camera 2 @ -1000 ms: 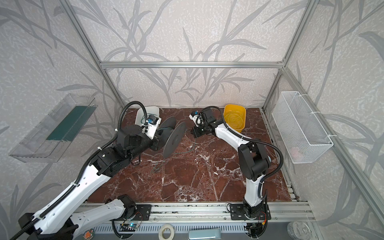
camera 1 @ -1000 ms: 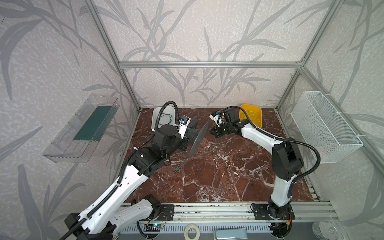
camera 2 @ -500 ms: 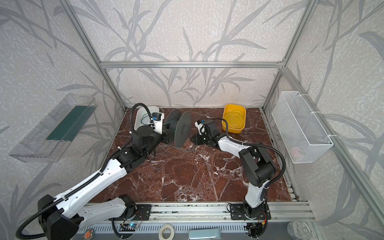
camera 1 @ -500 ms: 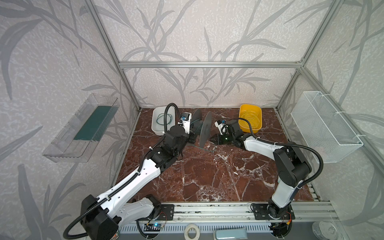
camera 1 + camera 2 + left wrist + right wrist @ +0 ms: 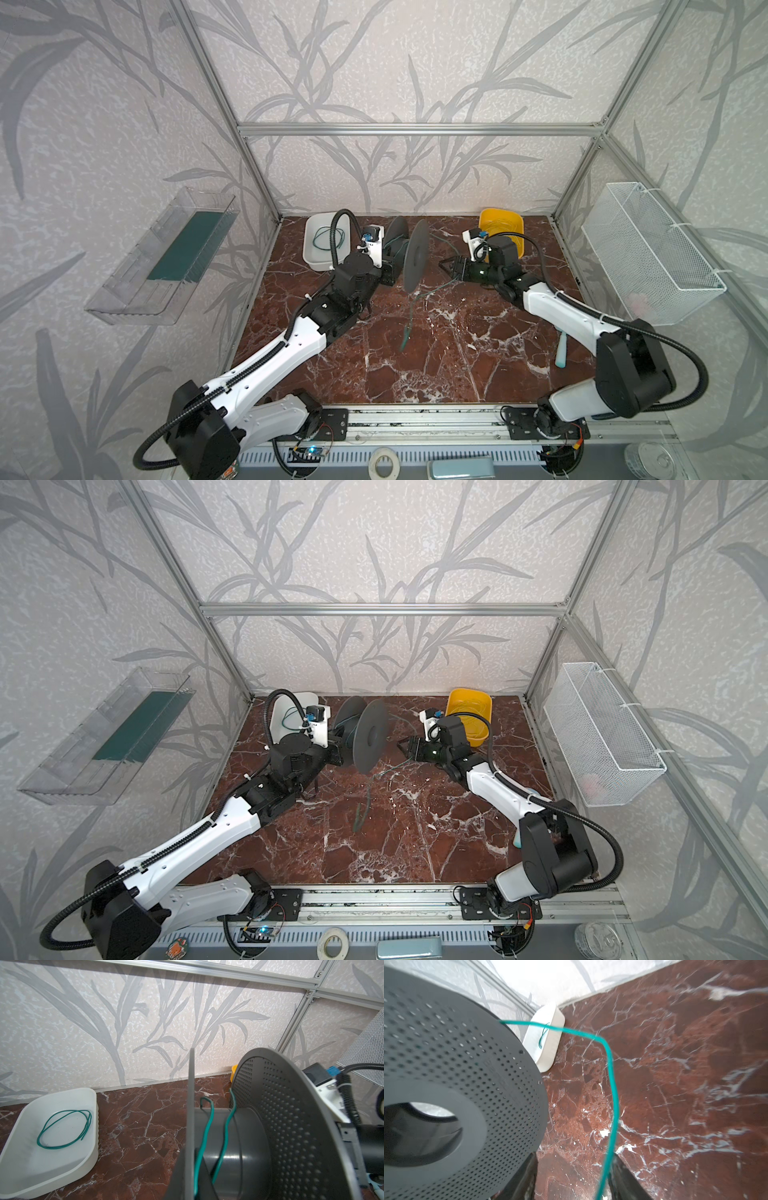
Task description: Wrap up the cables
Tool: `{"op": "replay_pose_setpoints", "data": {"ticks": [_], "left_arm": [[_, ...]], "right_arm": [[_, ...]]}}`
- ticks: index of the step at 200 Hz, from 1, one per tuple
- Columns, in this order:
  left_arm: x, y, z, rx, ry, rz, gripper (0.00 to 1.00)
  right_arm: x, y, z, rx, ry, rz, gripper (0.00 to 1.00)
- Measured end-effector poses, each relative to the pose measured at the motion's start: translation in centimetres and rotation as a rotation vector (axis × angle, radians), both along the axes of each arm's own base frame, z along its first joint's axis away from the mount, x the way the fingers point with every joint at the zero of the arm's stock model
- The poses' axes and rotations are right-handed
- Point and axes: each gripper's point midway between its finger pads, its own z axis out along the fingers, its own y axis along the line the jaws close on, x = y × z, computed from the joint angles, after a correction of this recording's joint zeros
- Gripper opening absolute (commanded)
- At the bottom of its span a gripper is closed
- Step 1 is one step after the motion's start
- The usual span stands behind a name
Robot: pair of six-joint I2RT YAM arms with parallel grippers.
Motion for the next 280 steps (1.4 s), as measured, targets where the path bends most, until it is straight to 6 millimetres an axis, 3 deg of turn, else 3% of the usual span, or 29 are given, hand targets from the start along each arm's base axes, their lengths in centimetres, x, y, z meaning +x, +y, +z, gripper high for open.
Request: {"op": "replay_pose_setpoints", "data": {"ticks": [32,93,126,158,180,229,253,280], "left_arm": [[0.1,-0.1,-0.2,-0.010,0.006,0.000,0.00],[0.8,-0.7,-2.1,0.022,0.054,-0.004,0.00],[1.2,-1.2,-3.0,0.040,0.081,-0.013,0.00],[1.3,-2.2,-3.9,0.051,0.110,-0.050,0.00],[1.0,-2.5,-4.3,0.058,0.122,-0.067,0.00],[0.5,-3.1,-5.0,0.062,0.133,-0.089,0.00],[0.5,-2.7,-5.9,0.076,0.145,-0.070,0.00],[0.3,-2.5,-6.9,0.095,0.158,-0.062,0.00]], "right_arm": [[-0.6,-0.5,1.9,0.016,-0.048,0.001,0.62],[-2.2,-0.5,2.7,-0.004,-0.040,0.054,0.81],[-2.7,-0.3,5.4,0.029,-0.093,0.069,0.83],[-1.9,0.1,7.0,0.061,-0.144,0.049,0.84],[-0.7,1.3,7.0,0.124,-0.167,0.046,0.84],[0.5,4.4,4.2,0.252,-0.158,0.027,0.85],[0.2,5.4,5.2,0.269,-0.252,-0.019,0.86],[0.5,5.1,7.1,0.280,-0.339,-0.089,0.87]]}}
